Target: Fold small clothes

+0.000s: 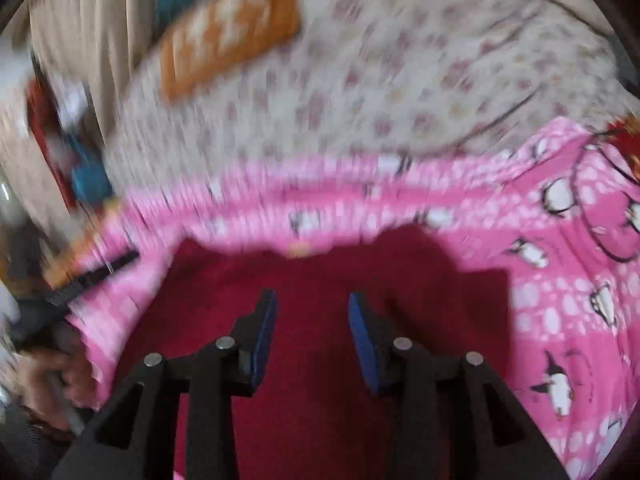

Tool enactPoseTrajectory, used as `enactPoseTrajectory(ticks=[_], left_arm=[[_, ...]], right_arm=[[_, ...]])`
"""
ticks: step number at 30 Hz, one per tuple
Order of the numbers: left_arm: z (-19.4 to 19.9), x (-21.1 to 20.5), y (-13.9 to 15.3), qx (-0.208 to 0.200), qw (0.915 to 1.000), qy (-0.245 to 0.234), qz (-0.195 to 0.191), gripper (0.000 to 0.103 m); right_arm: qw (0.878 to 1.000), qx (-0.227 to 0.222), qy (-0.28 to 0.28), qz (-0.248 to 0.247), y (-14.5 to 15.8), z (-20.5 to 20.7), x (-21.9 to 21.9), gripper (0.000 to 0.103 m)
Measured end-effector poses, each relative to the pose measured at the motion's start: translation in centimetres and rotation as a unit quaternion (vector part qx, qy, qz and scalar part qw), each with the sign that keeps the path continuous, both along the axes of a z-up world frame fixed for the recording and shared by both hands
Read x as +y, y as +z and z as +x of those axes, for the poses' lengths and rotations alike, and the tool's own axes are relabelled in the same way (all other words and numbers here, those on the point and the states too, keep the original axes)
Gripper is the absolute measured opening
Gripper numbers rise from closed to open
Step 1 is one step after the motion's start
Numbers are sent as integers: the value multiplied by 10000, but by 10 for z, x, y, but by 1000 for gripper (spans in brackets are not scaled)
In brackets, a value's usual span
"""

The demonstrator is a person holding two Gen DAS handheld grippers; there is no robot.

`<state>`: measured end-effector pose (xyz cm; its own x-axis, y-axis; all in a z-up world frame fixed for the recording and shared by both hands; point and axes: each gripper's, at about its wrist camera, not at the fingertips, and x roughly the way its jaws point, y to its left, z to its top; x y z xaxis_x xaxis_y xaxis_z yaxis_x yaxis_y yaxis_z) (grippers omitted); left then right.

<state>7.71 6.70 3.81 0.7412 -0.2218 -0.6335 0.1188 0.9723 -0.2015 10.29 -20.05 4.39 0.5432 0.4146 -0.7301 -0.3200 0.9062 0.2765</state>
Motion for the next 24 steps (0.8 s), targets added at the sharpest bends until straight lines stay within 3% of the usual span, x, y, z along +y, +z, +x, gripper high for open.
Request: enactPoseTrajectory(ticks=[3, 4, 6, 8, 10, 11, 14, 16, 19, 21, 24], left_arm=[[21, -14, -22, 408, 9980, 68, 486, 6], [32, -9, -36, 740, 9949, 334, 600, 6], [43, 5, -55, 1249, 9890, 626, 476, 1], [43, 15, -58, 1287, 9888, 727, 198, 0], [38, 14, -56, 1235, 9884, 799, 368, 0], [36, 12, -56, 1220, 9883, 810, 437, 0], [27, 8, -54, 1139, 9867, 928, 702, 0], [26, 12, -55, 1125, 9845, 1073, 810, 0], [24, 31, -57, 1181, 9816, 1389, 561, 0], [23, 39, -59, 1216, 9807, 1492, 357, 0], [21, 45, -58, 1187, 9811, 1529, 61, 0]], right_arm=[[9982, 478, -372, 0, -20, 20, -15, 35], [9962, 508, -696, 150, -20, 23, -33, 34], [9853, 370, -1597, 490, -13, 26, -81, 34], [9661, 326, -2363, 990, -13, 23, -125, 34], [9465, 294, -2795, 1588, -12, 15, -159, 36], [9452, 253, -2783, 1687, -11, 13, -162, 36], [9525, -36, -2593, 1596, -2, 11, -151, 36], [9671, -303, -2141, 1337, 9, 12, -127, 36], [9845, -391, -1452, 899, 13, 18, -88, 36], [9891, -188, -1421, 339, 1, 33, -73, 36], [9864, 788, -1437, 77, -40, 62, -70, 37]])
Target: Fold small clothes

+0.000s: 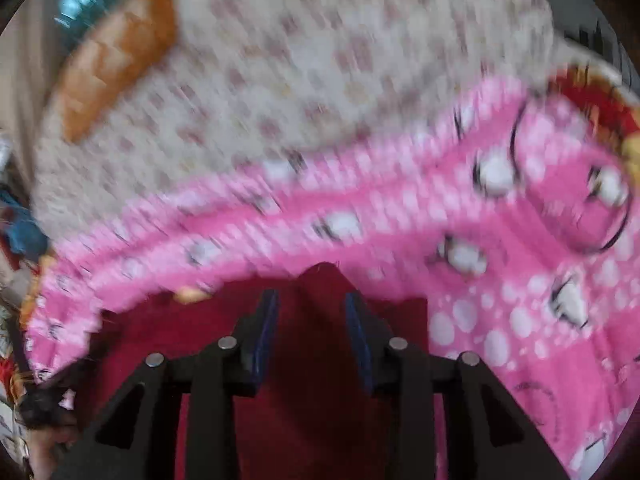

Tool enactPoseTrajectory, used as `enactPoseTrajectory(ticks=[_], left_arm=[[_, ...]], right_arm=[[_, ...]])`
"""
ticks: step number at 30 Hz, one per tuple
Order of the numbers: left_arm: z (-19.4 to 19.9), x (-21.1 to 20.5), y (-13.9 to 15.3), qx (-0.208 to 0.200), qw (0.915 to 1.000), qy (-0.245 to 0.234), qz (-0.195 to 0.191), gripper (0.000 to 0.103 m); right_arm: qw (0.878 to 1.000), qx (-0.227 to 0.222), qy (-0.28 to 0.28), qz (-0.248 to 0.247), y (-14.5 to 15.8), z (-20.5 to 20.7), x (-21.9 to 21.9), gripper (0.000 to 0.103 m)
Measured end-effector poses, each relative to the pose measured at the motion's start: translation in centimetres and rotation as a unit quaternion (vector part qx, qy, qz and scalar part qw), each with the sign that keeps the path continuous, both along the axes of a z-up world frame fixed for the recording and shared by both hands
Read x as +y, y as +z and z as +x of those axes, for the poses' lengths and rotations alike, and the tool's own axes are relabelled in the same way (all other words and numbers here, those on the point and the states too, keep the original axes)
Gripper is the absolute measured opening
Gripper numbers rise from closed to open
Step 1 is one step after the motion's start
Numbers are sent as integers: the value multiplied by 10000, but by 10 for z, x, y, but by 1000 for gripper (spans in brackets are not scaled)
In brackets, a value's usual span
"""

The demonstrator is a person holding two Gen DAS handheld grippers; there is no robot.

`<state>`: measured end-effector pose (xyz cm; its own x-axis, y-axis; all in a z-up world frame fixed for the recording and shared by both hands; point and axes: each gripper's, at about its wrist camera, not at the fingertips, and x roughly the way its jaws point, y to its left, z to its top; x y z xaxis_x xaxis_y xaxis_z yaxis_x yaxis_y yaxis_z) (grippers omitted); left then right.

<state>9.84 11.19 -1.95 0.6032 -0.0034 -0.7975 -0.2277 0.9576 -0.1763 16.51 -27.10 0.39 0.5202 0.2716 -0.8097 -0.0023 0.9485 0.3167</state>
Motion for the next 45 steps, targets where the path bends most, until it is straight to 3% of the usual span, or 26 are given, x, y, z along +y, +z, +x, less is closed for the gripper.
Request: enactPoseTrajectory(ticks=[2, 5, 9, 12, 15, 17, 18, 23, 25, 27, 30, 32, 34, 38, 40, 43, 45], left_arm=[[-1, 7, 1, -51, 9993, 97, -346, 0], [3, 14, 5, -114, 9960, 149, -872, 0], [15, -15, 26, -371, 9966, -386, -625, 0], [34, -37, 23, -159, 9947, -870, -525, 0], [60, -34, 2, 176, 9976, -674, 19, 0], [67, -14, -11, 330, 9970, -391, -580, 0], [66, -11, -12, 305, 9966, -352, -673, 0], [64, -11, -13, 260, 9965, -348, -715, 0], [64, -12, -13, 254, 9966, -360, -696, 0], [64, -12, -14, 237, 9964, -381, -720, 0], [64, -14, -14, 223, 9962, -413, -728, 0], [65, -13, -14, 219, 9961, -414, -746, 0], [64, -13, -14, 207, 9959, -411, -781, 0], [63, -12, -15, 162, 9951, -409, -881, 0], [61, -11, -14, 127, 9943, -425, -973, 0], [61, -11, -14, 57, 9922, -509, -1140, 0], [61, -13, -13, -1, 9903, -632, -1239, 13]], right_arm=[[9998, -46, 114, -179, -4, 1, 7, 38], [9987, -111, 380, -333, -3, -3, 16, 55], [9972, -187, 535, -482, -3, -3, 25, 67], [9972, -244, 544, -451, -2, -8, 23, 68], [9973, -275, 530, -422, -4, -4, 23, 71], [9972, -298, 544, -422, -4, -5, 25, 72], [9971, -300, 559, -411, -4, -4, 25, 73], [9992, -254, 296, 90, -2, 2, 9, 71], [9995, -255, 121, 156, -2, 2, 4, 63], [9993, -375, -38, 0, 3, 0, 2, 52], [9912, -915, -525, -803, 28, -13, 2, 53], [9856, -1417, -274, -885, 48, -28, 13, 53], [9849, -1533, 544, -589, 56, -39, 34, 53], [9753, -1230, 1462, -1107, 40, -44, 78, 53], [9774, -237, 1482, -1486, 0, -24, 85, 60], [9800, -354, 1409, -1356, 1, -23, 80, 63], [9799, -407, 1398, -1364, 1, -24, 80, 64]])
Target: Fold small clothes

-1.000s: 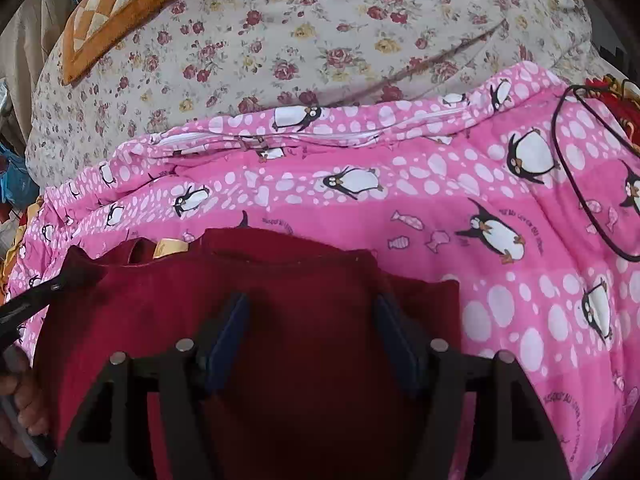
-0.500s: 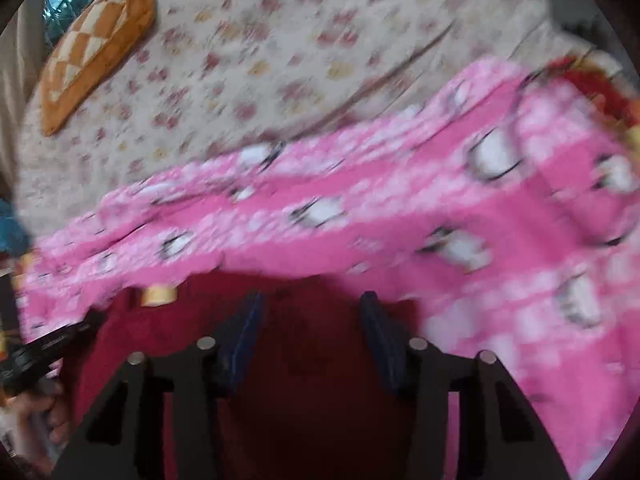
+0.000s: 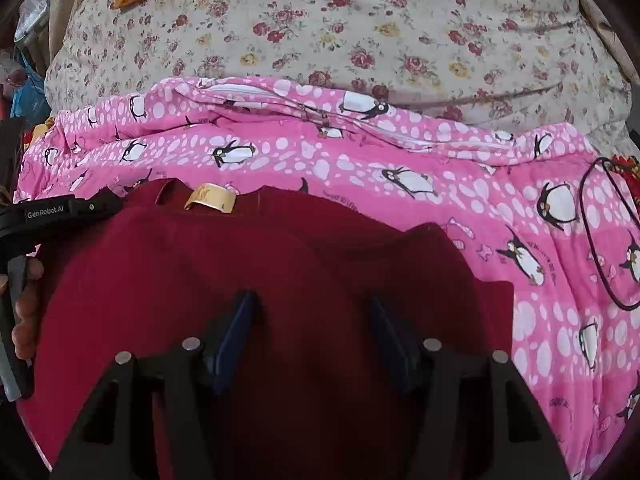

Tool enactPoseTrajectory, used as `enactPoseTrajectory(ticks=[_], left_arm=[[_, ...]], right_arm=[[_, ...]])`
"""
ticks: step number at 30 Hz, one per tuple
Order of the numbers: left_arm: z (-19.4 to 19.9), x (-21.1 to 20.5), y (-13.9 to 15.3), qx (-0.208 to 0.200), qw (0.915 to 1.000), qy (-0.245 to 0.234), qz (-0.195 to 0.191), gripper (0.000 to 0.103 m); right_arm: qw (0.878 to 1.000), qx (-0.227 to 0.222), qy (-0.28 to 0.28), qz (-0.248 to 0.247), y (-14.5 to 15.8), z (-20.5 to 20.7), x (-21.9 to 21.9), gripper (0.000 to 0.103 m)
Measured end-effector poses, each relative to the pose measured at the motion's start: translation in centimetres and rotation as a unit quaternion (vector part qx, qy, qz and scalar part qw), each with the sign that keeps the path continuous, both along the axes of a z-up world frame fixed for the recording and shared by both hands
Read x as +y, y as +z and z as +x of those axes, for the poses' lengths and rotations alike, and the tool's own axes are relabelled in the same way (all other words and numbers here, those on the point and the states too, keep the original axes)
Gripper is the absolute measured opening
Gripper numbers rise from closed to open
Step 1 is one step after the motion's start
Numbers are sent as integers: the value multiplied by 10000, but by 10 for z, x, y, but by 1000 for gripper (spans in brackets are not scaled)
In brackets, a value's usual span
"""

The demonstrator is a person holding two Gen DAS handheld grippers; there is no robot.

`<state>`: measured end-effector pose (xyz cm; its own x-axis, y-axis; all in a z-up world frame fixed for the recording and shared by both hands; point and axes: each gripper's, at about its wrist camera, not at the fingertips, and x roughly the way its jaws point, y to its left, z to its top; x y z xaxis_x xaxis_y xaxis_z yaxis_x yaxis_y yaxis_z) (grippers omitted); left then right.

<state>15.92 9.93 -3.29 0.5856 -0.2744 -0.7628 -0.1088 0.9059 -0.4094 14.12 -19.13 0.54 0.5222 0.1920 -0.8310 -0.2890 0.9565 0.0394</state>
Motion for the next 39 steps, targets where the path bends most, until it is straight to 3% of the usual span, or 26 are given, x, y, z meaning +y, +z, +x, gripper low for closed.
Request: enactPoseTrajectory(ticks=[3, 6, 12, 15, 20, 23, 25, 27, 30, 32, 34, 39], left_arm=[[0, -7, 2, -95, 9997, -237, -54, 31], [0, -16, 3, -131, 9991, -401, 105, 38], [-1, -26, 4, -136, 9975, -491, 493, 38], [-1, -23, 5, -134, 9979, -483, 407, 38], [-14, -24, 22, -302, 9976, -371, 494, 38], [-39, -35, 46, -858, 9936, -525, 510, 38], [-54, -46, 55, -1071, 9901, -710, 566, 38], [-60, -59, 51, -999, 9879, -990, 648, 38], [-53, -79, 18, -317, 9843, -1291, 1157, 39], [-54, -80, 20, -445, 9832, -1264, 1237, 40], [-52, -75, 18, -439, 9855, -1242, 1070, 40], [-55, -75, 16, -488, 9857, -1230, 1046, 42]], right_arm=[[10000, -10, 20, 29, 0, -1, -1, 66], [9999, -28, 34, 115, -1, -3, -1, 69], [9999, -85, 39, 123, -1, -5, 3, 70], [9996, -235, -100, 146, 10, -10, -1, 68], [9942, -716, -89, 799, 49, -57, -9, 69], [9960, -714, 27, 531, 50, -77, -4, 74], [9991, -404, -105, 85, 35, -79, -2, 76], [9997, 20, -237, -108, 14, -78, -5, 77], [9994, -193, -294, -48, 23, -82, -6, 77], [9979, -486, -417, 63, 32, -93, -11, 77], [9966, -652, -488, 120, 38, -105, -16, 77], [9958, -703, -573, 128, 38, -124, -15, 77]])
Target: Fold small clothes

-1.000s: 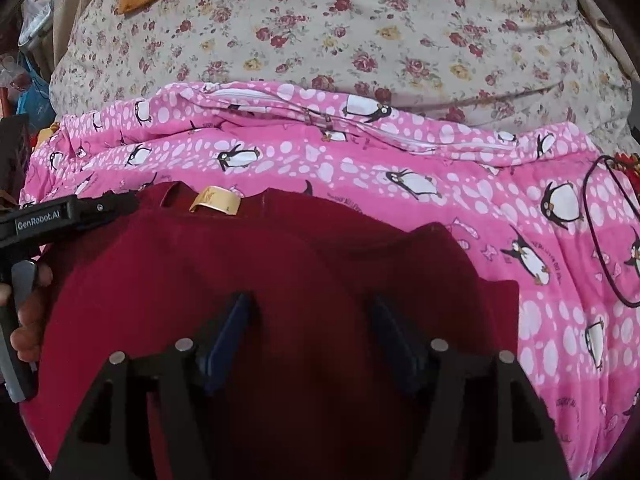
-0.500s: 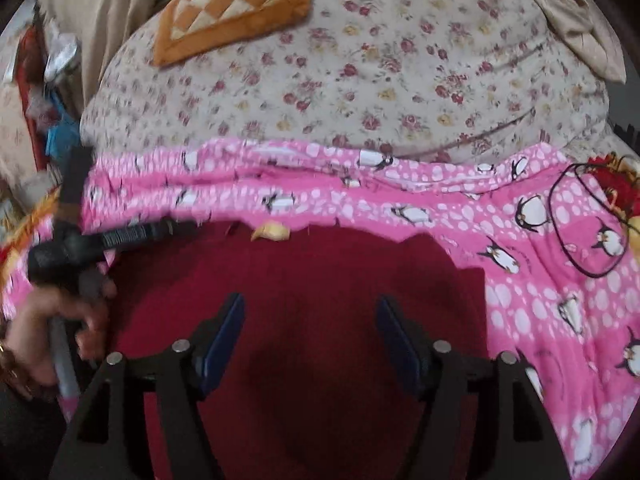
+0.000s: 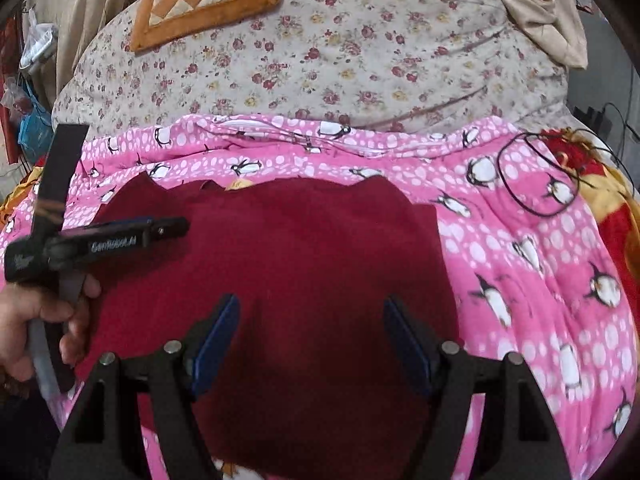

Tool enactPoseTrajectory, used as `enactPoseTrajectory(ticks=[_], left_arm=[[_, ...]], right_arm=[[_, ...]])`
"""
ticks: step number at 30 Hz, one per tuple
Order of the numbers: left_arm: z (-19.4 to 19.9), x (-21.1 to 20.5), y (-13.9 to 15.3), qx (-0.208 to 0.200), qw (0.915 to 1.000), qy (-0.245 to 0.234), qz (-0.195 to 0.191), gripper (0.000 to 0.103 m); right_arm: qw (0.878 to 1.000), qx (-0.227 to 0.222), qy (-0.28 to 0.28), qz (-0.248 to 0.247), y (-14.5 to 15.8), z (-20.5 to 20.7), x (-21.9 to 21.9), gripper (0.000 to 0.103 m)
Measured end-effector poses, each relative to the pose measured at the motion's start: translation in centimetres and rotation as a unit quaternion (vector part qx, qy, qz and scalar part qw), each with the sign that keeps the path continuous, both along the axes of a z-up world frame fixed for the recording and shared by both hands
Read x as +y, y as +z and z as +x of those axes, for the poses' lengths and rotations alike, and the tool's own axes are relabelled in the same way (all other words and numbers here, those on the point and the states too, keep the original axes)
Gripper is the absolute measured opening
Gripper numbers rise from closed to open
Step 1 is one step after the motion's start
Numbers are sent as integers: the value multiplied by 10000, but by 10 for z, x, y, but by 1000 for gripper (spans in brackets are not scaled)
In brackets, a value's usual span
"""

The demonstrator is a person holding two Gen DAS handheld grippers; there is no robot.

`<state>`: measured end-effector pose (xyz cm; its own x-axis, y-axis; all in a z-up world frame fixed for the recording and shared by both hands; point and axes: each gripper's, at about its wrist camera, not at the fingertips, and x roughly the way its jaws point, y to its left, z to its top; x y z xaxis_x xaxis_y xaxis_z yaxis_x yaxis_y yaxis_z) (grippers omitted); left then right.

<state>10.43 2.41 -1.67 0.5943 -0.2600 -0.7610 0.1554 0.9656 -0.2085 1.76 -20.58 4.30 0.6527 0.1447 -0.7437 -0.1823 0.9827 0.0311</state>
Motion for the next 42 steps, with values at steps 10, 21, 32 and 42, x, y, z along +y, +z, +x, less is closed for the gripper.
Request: enactPoseTrajectory(ticks=[10, 21, 32, 42], left_arm=[[-3, -1, 0, -39, 10000, -27, -14, 44], [-4, -2, 0, -33, 10000, -17, -26, 44], [-3, -2, 0, -33, 10000, -11, -22, 44], [-57, 31, 29, -267, 9978, 537, -298, 44]], right_arm=[[9953, 173, 245, -926, -26, -9, 27, 89], [9957, 220, 202, -881, -29, -10, 25, 92], [9955, 217, 206, -900, -29, -10, 25, 92], [9999, -97, -93, -2, 3, -13, -6, 92]])
